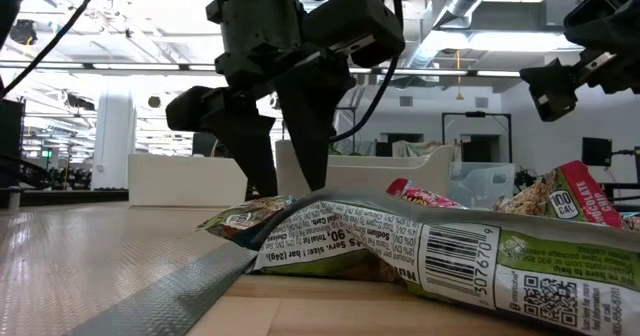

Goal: Pick and place Granola Bars by type
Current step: Put the yellow granola bar into the gray bin

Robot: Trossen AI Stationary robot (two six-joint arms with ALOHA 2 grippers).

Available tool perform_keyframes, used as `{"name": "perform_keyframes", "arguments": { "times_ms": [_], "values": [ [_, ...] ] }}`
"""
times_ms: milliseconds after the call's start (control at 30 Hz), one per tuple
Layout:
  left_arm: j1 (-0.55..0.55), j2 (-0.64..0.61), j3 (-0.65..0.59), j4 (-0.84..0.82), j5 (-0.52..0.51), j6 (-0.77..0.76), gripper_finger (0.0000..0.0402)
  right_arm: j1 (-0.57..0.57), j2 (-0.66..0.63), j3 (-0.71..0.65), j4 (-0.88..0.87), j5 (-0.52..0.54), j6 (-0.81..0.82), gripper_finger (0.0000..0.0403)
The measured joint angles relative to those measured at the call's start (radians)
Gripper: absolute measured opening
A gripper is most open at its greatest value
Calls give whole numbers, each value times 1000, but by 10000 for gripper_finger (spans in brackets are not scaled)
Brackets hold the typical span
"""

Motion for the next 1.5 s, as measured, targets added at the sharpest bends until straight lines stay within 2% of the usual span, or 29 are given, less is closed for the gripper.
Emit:
{"name": "perform_keyframes", "arguments": {
  "times_ms": [200, 533, 833, 967, 1200, 1500],
  "values": [
    [3, 49, -1, 49, 44, -9, 192, 0, 0, 0, -4, 0, 0, 265],
    [2, 64, 1, 52, 26, 22, 187, 0, 17, 0, 1, 1, 0, 265],
    [3, 66, 0, 52, 30, 35, 101, 0, 19, 0, 0, 0, 0, 265],
    [5, 67, 2, 62, 65, 72, 76, 0, 19, 0, 0, 0, 0, 265],
    [6, 73, 100, 85, 81, 208, 73, 0, 19, 0, 0, 0, 0, 265],
    [45, 73, 298, 84, 46, 351, 75, 0, 19, 0, 0, 0, 0, 265]
  ]
}}
